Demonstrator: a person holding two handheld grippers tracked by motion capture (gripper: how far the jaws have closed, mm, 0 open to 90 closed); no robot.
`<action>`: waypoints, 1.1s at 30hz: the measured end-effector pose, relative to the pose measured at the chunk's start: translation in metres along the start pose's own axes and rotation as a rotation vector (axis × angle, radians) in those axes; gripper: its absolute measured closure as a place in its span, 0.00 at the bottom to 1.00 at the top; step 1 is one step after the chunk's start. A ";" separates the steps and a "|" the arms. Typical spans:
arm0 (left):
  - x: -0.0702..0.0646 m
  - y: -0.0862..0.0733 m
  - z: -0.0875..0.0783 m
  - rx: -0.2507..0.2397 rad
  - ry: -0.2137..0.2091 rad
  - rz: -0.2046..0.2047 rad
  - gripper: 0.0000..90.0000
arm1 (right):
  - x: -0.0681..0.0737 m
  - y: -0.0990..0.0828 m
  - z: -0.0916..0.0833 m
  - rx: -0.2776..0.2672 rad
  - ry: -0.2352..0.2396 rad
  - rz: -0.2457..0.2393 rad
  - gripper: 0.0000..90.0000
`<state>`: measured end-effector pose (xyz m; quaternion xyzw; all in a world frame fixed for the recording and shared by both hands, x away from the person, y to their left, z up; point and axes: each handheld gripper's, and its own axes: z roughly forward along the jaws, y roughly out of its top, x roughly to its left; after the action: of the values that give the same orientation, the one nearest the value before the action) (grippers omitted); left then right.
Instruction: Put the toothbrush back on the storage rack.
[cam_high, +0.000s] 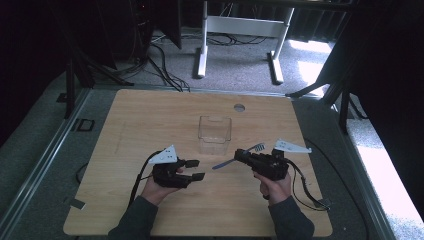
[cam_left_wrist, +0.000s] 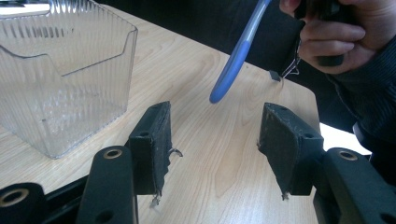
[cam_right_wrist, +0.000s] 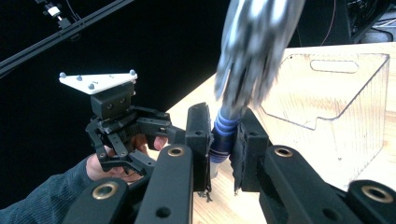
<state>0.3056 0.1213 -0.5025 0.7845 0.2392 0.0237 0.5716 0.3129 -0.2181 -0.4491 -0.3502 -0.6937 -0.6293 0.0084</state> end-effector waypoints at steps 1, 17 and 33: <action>0.000 0.000 0.000 0.001 0.003 -0.001 0.49 | 0.000 0.000 0.000 -0.001 -0.001 -0.001 0.87; 0.004 -0.006 -0.002 0.037 0.057 -0.019 0.50 | -0.002 0.012 0.000 -0.006 -0.039 -0.037 0.87; 0.008 -0.013 0.000 0.104 0.106 -0.040 0.51 | -0.006 0.028 0.003 -0.006 -0.079 -0.084 0.87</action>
<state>0.3081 0.1276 -0.5162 0.8058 0.2854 0.0414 0.5172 0.3324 -0.2197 -0.4278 -0.3450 -0.7058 -0.6169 -0.0464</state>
